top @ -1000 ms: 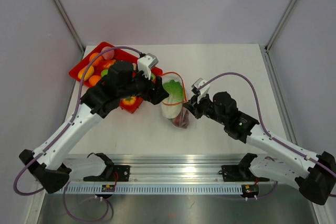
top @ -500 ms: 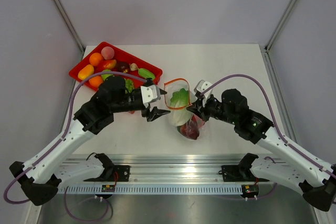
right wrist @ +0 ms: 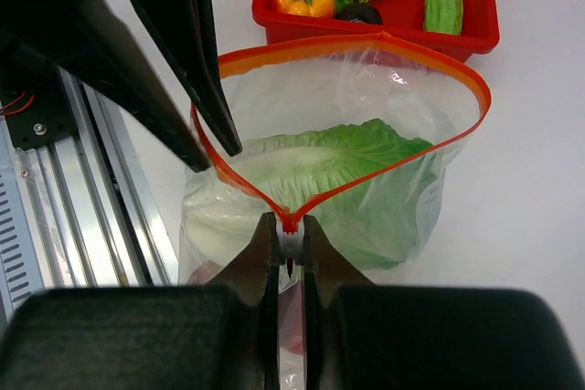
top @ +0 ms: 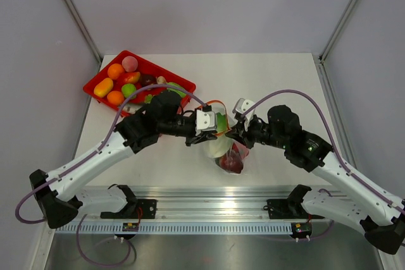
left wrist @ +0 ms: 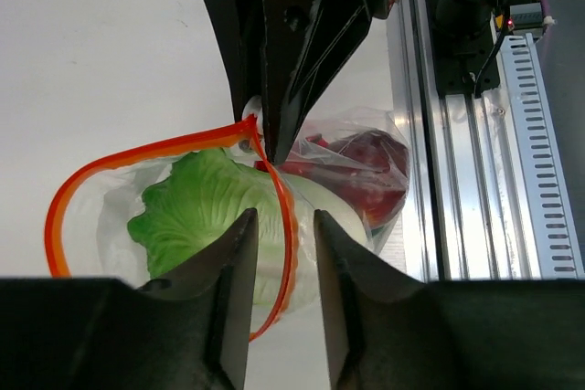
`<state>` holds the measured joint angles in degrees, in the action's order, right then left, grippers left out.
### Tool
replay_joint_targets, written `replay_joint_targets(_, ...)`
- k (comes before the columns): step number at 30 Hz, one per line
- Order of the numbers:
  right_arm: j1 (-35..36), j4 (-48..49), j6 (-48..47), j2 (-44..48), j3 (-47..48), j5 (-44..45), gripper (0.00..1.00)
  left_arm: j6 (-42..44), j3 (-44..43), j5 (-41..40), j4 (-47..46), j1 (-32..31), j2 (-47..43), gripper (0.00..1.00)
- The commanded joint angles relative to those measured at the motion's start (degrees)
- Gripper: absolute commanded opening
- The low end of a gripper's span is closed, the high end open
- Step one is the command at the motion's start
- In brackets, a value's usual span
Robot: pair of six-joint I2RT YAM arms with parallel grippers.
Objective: Place the food in the zip-top bag and seal the zipper
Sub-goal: Zip the zipper food storage bag at the center of the board.
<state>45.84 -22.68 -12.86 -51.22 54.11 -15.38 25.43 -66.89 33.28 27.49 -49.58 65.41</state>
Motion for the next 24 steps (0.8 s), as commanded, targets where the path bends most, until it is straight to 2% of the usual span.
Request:
replay_joint_targets(1, -0.1, 1.8, -1.6, 1.0, 3.4, 0.3, 0.0, 0.1, -3.9, 4.3, 1.1, -0.3, 2.1, 0.13)
replay_joint_targets(2, -0.1, 1.7, -1.6, 1.3, 3.3, 0.7, 0.0, -0.2, -4.4, 4.5, 1.3, -0.3, 2.5, 0.0)
replay_joint_targets(3, 0.0, 1.8, -0.9, 1.5, 3.4, 2.1, 0.01, -1.1, -5.0, 4.1, 1.3, -0.3, 2.7, 0.0)
replay_joint_targets(4, -0.1, 1.8, -0.3, 1.7, 3.2, 3.1, 0.07, -5.5, -5.3, 0.3, -0.2, -0.3, 3.0, 0.0)
replay_joint_targets(6, 0.0, 3.2, 1.8, 3.1, 2.7, 6.1, 0.29, -12.5, -5.4, -6.5, -3.0, -0.3, 3.0, 0.0)
replay_joint_targets(7, -0.1, 3.9, 2.6, 3.8, 1.5, 6.9, 0.34, -21.2, -5.2, -10.8, -4.4, -0.3, 2.8, 0.0)
replay_joint_targets(8, -0.1, 4.7, 3.3, 4.5, 0.7, 7.5, 0.38, -23.8, -4.7, -15.3, -6.9, -0.3, 2.7, 0.0)
replay_joint_targets(10, -0.1, 7.1, 5.9, 6.9, -1.4, 8.8, 0.5, -29.2, -2.6, -15.9, -10.2, -0.3, 2.1, 0.0)
replay_joint_targets(15, -0.1, 6.8, 11.4, 9.1, -3.3, 11.6, 0.54, -34.5, 4.8, -19.0, -20.5, -0.3, -1.9, 0.0)
replay_joint_targets(24, -0.1, 10.8, 15.0, 6.3, -6.7, 9.0, 0.62, -34.2, 3.9, -18.9, -18.7, -0.3, -1.0, 0.0)
